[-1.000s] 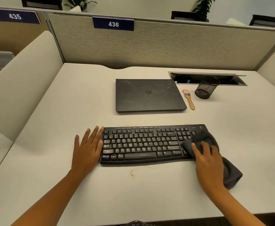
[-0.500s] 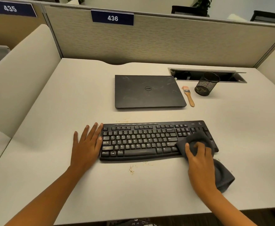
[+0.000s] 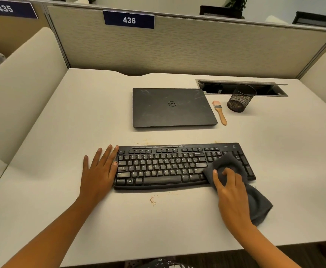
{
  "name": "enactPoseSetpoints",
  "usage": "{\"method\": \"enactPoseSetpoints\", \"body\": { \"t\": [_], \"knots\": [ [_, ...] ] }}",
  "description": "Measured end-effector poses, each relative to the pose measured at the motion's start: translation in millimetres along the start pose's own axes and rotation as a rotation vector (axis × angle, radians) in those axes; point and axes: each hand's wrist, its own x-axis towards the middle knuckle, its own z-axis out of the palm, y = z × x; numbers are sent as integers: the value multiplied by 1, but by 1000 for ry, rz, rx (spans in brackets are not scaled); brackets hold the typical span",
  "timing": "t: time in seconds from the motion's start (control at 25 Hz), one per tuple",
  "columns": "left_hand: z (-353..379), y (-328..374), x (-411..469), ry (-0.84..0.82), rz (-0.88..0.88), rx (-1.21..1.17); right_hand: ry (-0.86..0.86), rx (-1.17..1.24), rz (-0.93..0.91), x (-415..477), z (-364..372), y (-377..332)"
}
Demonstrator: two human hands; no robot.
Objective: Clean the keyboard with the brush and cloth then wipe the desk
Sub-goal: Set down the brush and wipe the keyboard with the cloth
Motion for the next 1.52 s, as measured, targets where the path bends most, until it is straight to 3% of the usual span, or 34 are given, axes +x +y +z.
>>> {"method": "enactPoseSetpoints", "body": {
  "t": [0.12,0.28,0.52,0.6,0.72,0.84,1.08,1.2,1.32,1.4,1.52],
  "knots": [
    [1,-1,0,2,8,0,-9,-34,-68,-9,-9,28],
    [2,-2,0,10,7,10,43,42,115,6,-6,36],
    [1,-1,0,4,9,-8,-3,135,-74,4,-1,6],
    [1,-1,-1,5,8,-9,-21,230,19,7,-5,30],
    [1,-1,0,11,12,-5,17,383,327,32,-5,53],
    [1,-1,-1,10,17,-2,24,449,490,72,7,35],
    [0,1,-1,9,10,2,-93,684,211,95,17,-111],
    [0,-1,-1,3,11,-1,-52,722,-182,91,3,-182],
    [2,-2,0,-7,13,8,-76,582,-324,97,3,-195],
    [2,-2,1,-6,4,7,-123,492,-343,100,7,-182],
    [1,-2,0,-3,6,-3,-162,436,-542,100,14,-144]
  ]
}}
